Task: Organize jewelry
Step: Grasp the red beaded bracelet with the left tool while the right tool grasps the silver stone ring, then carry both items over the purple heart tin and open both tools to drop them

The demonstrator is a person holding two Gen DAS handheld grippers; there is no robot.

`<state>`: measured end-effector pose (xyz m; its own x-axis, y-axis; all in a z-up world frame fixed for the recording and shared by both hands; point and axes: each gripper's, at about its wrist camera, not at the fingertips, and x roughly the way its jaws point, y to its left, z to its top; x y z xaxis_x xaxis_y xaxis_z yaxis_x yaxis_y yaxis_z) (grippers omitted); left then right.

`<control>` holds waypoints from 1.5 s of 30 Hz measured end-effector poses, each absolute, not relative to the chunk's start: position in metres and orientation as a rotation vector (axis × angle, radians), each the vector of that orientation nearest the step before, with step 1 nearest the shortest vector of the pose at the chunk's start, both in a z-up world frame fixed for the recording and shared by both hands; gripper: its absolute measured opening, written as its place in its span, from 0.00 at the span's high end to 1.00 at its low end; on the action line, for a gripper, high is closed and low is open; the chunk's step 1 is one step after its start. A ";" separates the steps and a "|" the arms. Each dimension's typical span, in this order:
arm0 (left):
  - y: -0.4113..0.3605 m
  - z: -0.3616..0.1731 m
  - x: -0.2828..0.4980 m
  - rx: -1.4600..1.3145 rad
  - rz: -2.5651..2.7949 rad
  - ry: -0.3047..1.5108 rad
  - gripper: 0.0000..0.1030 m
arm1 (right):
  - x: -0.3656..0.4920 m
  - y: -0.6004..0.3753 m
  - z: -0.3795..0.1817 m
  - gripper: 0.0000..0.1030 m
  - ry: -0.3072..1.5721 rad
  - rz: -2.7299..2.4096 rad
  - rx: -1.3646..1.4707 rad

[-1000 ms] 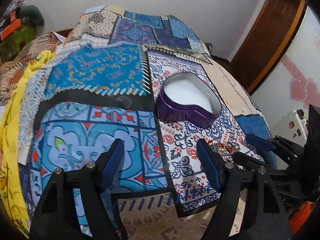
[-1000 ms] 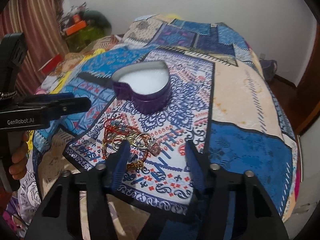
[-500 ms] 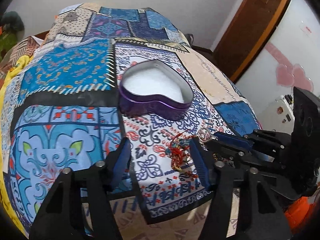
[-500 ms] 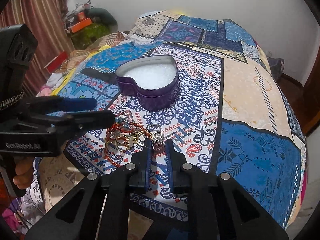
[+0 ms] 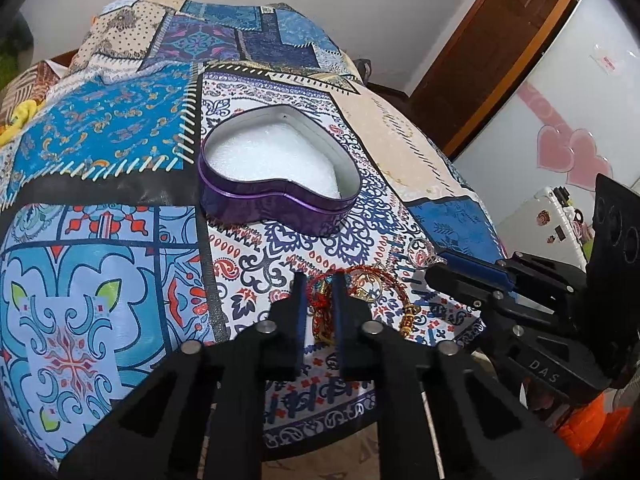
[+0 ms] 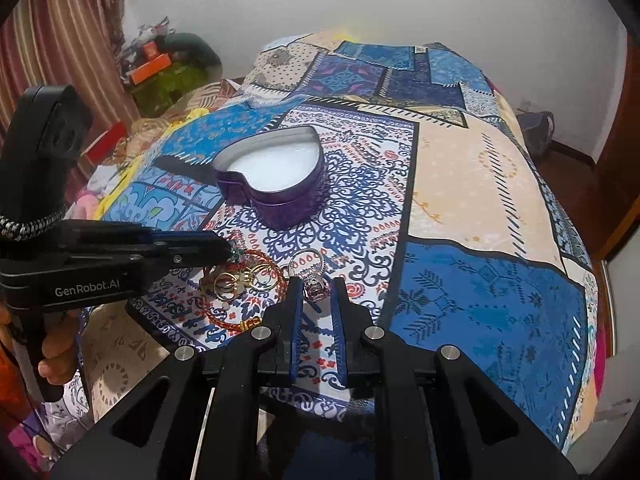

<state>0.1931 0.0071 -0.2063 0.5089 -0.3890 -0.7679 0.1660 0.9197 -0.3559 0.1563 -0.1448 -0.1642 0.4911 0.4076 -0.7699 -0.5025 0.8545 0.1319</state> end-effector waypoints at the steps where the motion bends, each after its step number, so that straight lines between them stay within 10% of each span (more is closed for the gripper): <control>1: 0.006 -0.204 0.192 -0.243 -0.339 0.976 0.98 | 0.156 -0.145 -0.163 0.88 0.899 0.552 -0.114; 17: 0.007 -0.142 0.171 -0.172 -0.324 0.811 1.00 | 0.145 -0.148 -0.132 0.88 0.807 0.549 -0.098; 24: 0.010 -0.176 0.186 -0.177 -0.257 0.951 0.80 | 0.138 -0.150 -0.128 0.88 0.797 0.553 -0.092; 36: 0.011 -0.213 0.201 -0.292 -0.302 1.023 0.79 | 0.140 -0.156 -0.135 0.88 0.809 0.535 -0.096; 45: 0.012 -0.203 0.195 -0.303 -0.341 0.972 1.00 | 0.143 -0.154 -0.139 0.88 0.819 0.541 -0.097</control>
<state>0.1950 0.0122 -0.2031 0.5188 -0.4128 -0.7487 0.1454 0.9056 -0.3985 0.1431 -0.1540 -0.1389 0.5563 0.4207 -0.7166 -0.4938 0.8609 0.1221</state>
